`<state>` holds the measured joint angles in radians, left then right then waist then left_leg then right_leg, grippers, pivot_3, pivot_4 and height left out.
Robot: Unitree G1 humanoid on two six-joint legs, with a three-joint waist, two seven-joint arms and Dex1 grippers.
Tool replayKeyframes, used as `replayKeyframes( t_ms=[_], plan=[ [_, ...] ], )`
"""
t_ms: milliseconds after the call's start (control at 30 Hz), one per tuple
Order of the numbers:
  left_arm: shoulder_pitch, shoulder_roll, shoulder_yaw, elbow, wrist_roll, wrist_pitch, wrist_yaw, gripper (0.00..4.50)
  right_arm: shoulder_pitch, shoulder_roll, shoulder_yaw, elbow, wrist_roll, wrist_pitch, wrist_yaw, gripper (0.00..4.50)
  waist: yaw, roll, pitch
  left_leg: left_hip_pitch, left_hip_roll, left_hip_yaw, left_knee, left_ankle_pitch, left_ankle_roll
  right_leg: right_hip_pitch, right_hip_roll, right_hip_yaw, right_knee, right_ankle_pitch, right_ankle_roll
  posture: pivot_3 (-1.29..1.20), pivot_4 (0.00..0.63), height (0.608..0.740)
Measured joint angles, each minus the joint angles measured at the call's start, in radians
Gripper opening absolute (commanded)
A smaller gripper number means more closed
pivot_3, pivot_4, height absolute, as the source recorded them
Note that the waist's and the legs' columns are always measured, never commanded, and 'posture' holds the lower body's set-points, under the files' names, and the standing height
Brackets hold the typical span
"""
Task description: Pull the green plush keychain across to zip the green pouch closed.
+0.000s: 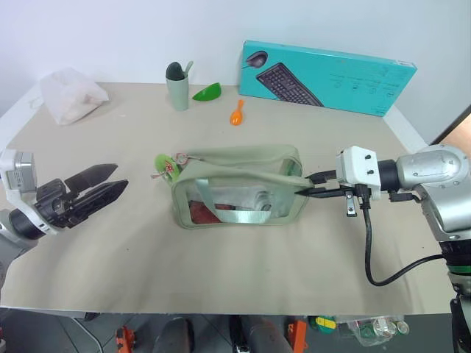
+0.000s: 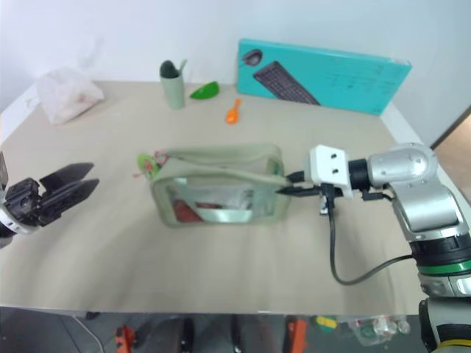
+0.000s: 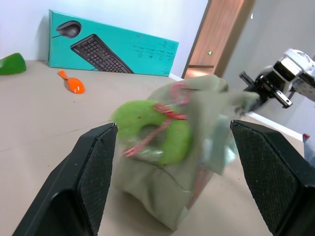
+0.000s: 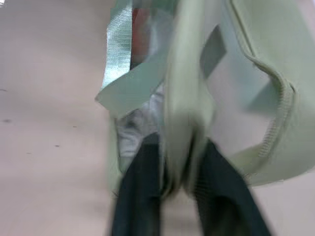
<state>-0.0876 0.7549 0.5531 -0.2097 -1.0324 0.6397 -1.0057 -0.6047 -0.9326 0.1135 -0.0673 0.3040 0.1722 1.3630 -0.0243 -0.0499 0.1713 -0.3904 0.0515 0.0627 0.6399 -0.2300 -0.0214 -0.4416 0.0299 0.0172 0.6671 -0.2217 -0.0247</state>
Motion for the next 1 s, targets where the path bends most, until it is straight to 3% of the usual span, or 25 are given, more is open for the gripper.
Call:
replayKeyframes(
  t_ms=[233, 400, 767, 1000],
  plan=[
    [-0.023, -0.005, -0.07, 0.008, 0.052, -0.001, 0.032, 3.82, 0.002, 0.011, -0.009, -0.038, 0.053, 0.083, 0.001, 4.47, 0.003, 0.0, 0.0, 0.001, -0.001, -0.001, 0.0, 0.001, -0.001, 0.001, 0.0, -0.001, 0.001, 0.0, 0.0, 0.0, 0.15, 0.74],
    [-0.088, -0.05, -0.153, 0.059, 0.099, -0.001, 0.081, 3.82, 0.011, 0.011, -0.023, -0.051, 0.07, 0.103, -0.011, 4.47, 0.002, 0.0, 0.0, 0.0, -0.001, 0.0, 0.001, 0.001, -0.001, 0.0, 0.0, 0.0, 0.001, 0.001, 0.001, 0.0, 0.15, 0.74],
    [-0.124, -0.066, -0.139, 0.062, 0.028, 0.031, 0.075, 3.82, -0.015, 0.007, -0.215, -0.059, 0.301, 0.31, -0.035, 4.47, 0.002, 0.0, 0.0, 0.001, -0.001, 0.0, 0.001, 0.001, -0.001, 0.001, 0.0, 0.001, 0.001, 0.002, 0.001, 0.0, 0.15, 0.74],
    [-0.147, 0.016, -0.109, -0.047, -0.086, 0.09, 0.006, 3.82, 0.052, -0.024, -0.231, -0.045, 0.26, 0.304, -0.041, 4.47, 0.003, 0.0, 0.0, 0.0, -0.002, 0.0, 0.001, 0.001, -0.001, 0.001, -0.001, 0.0, 0.001, 0.001, 0.001, 0.0, 0.15, 0.74]
  ],
)
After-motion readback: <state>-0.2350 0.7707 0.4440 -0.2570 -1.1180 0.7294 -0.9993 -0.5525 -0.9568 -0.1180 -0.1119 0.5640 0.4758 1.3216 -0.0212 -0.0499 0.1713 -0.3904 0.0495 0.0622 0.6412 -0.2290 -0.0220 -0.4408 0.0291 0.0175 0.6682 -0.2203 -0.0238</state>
